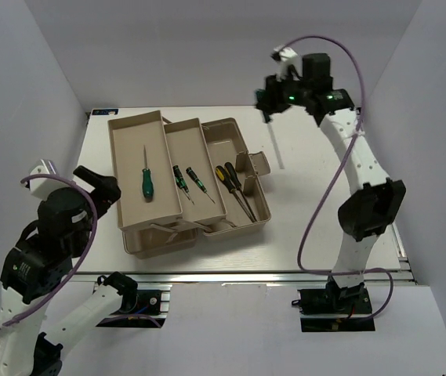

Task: Sort the tools into containers

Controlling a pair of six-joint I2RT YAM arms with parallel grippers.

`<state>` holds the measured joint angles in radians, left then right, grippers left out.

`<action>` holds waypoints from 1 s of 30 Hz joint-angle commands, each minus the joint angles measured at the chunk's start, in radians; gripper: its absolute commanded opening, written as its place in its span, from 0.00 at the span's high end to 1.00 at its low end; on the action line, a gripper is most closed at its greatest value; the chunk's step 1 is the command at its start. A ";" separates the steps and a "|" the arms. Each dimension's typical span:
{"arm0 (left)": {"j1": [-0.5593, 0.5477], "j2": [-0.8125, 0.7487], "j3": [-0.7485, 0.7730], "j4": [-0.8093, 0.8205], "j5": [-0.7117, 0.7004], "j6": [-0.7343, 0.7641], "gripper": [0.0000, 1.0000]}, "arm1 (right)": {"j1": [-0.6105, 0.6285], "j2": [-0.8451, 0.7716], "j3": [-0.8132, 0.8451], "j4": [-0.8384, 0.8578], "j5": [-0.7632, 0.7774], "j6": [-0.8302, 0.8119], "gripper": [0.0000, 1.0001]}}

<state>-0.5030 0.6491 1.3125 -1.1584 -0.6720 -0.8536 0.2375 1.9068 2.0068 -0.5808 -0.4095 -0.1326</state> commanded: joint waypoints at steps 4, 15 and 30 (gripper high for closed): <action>0.004 0.023 0.096 0.057 -0.026 0.047 0.08 | 0.287 -0.091 0.026 0.243 -0.337 0.508 1.00; 0.004 -0.028 0.048 0.109 0.038 0.041 0.08 | 0.568 0.159 0.135 0.648 -0.215 1.054 1.00; 0.004 -0.055 0.011 0.105 0.086 0.036 0.08 | 0.623 0.262 0.139 0.635 0.080 0.929 0.70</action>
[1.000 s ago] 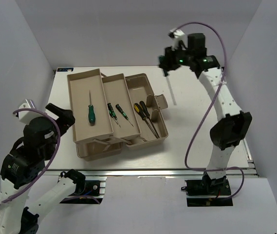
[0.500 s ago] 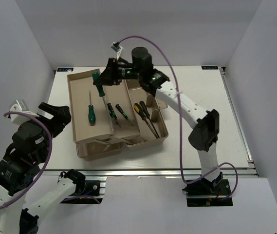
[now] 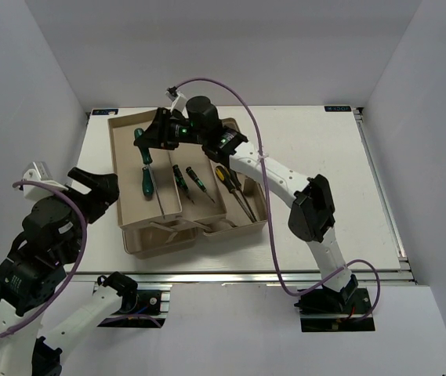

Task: Sort the tools into containers

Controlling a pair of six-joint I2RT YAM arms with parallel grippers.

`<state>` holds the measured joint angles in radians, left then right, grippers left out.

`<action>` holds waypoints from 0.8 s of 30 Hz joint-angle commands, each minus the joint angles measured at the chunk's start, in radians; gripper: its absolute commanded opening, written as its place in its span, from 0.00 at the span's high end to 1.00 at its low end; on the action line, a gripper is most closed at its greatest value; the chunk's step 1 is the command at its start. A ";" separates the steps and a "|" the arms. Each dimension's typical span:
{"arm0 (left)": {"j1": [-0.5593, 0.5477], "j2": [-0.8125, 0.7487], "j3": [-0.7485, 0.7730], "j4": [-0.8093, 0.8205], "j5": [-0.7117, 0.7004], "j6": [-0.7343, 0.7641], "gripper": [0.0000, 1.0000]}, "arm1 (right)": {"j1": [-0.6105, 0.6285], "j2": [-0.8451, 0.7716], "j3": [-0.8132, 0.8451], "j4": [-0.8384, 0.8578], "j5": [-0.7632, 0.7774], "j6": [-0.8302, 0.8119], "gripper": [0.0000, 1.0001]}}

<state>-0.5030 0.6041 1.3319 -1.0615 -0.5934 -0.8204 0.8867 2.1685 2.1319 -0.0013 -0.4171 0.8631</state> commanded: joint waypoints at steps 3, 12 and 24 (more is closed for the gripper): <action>0.004 -0.013 -0.014 0.006 0.010 -0.002 0.08 | -0.049 0.017 0.020 0.060 0.110 -0.121 0.41; 0.004 -0.017 -0.036 0.018 0.017 -0.006 0.08 | -0.104 0.007 0.129 0.106 -0.050 -0.300 0.11; 0.004 -0.038 -0.083 0.026 0.015 -0.016 0.09 | -0.020 -0.570 -0.596 -0.335 -0.678 -1.701 1.00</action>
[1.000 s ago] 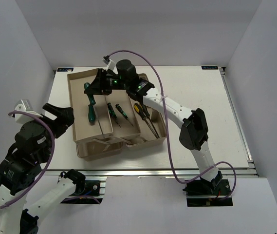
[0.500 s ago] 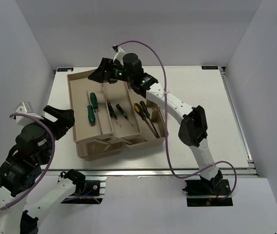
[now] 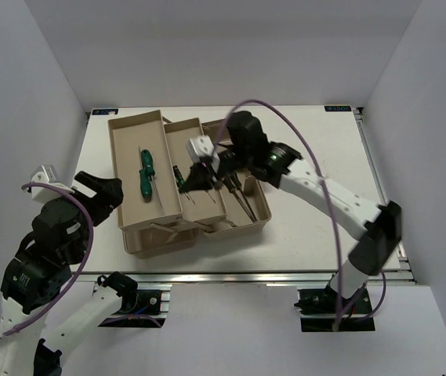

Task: Sort the tools into containers

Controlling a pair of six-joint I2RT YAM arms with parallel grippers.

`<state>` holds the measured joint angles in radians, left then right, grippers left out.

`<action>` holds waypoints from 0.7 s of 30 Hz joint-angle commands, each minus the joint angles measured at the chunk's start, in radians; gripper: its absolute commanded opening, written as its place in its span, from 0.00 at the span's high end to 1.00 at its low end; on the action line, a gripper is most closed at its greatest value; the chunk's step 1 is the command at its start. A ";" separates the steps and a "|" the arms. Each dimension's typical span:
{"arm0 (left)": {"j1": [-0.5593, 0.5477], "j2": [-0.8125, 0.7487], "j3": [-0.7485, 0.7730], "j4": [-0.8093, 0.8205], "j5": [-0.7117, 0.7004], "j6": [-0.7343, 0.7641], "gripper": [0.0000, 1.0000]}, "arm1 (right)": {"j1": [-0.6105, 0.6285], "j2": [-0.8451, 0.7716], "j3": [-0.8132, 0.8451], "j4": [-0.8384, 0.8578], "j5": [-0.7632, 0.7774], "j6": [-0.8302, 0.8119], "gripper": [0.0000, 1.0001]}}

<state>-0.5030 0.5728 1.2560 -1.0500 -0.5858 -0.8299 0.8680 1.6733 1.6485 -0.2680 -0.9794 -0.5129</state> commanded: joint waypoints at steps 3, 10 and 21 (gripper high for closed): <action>0.004 -0.004 -0.007 0.007 0.006 -0.005 0.09 | 0.043 -0.121 -0.115 -0.205 -0.119 -0.430 1.00; 0.004 -0.010 0.008 -0.001 -0.006 -0.002 0.09 | 0.313 -0.097 -0.309 -0.181 0.421 -0.446 0.71; 0.004 -0.082 0.043 -0.077 -0.032 -0.035 0.09 | 0.411 0.028 -0.303 0.079 0.654 -0.308 0.55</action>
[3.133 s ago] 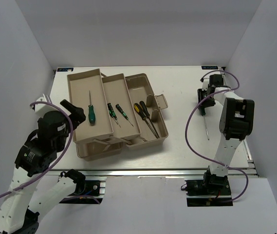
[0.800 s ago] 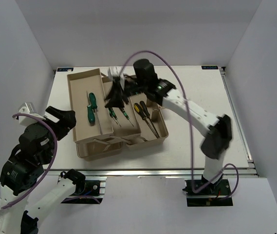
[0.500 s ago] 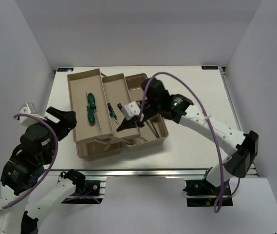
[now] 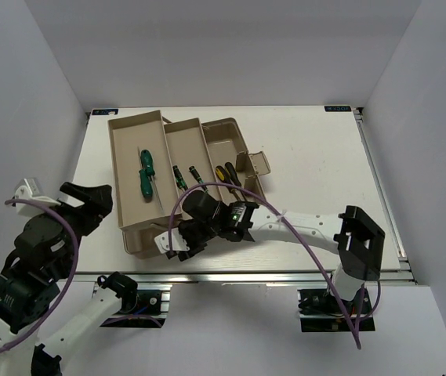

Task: Sort the tools into containers

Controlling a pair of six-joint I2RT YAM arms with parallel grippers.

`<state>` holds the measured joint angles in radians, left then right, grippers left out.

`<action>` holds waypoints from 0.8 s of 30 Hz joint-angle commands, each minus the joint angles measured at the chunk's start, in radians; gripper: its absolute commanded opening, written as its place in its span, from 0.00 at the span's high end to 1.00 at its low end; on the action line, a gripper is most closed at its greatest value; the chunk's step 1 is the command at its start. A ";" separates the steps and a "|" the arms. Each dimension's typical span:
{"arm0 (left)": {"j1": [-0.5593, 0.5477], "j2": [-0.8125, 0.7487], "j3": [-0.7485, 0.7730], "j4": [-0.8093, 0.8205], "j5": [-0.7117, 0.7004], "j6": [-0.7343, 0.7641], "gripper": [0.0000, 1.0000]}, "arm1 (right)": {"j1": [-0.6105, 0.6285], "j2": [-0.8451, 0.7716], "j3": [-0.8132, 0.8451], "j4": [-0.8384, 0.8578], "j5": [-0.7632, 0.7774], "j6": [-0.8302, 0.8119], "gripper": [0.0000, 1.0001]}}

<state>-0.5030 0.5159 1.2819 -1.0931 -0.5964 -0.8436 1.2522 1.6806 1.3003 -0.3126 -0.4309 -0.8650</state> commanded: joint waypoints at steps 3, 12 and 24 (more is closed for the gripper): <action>0.004 -0.042 0.005 -0.033 -0.022 -0.031 0.09 | 0.058 0.056 0.047 0.217 0.185 0.086 0.51; 0.004 -0.013 0.042 -0.062 -0.011 -0.014 0.09 | 0.127 0.194 0.114 0.280 0.302 0.124 0.49; 0.004 0.006 -0.002 -0.074 0.021 -0.048 0.11 | 0.116 0.228 0.142 0.296 0.391 0.164 1.00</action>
<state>-0.5030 0.4889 1.3087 -1.1500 -0.5945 -0.8631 1.3869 2.0006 1.4590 -0.0341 -0.0452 -0.6994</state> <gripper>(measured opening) 0.898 0.038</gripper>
